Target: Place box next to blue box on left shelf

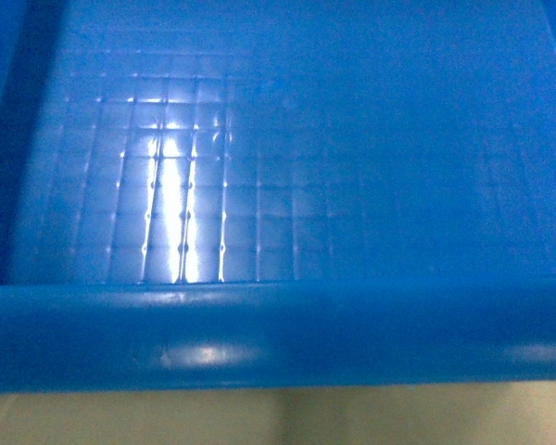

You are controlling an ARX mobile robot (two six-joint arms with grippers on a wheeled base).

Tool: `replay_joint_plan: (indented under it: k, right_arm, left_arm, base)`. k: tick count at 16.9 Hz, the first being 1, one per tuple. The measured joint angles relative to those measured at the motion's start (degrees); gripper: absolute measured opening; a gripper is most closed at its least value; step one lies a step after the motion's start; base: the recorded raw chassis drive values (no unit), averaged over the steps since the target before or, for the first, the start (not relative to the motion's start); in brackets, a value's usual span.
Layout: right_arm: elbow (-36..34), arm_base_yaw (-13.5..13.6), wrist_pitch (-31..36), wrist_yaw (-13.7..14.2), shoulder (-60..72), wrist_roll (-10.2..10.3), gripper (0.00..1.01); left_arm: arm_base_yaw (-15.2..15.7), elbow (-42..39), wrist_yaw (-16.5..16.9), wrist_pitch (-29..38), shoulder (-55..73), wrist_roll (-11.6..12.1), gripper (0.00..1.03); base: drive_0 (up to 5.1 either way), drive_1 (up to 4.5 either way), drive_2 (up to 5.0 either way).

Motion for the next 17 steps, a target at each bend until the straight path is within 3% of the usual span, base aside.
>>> replay_joint_plan:
  k: [17]
  right_arm:
    - [0.0,0.0,0.2,0.09,0.02,0.0,0.12]
  left_arm:
    - [0.0,0.0,-0.04,0.24,0.0,0.0,0.08]
  base:
    - [-5.0,2.4,2.4]
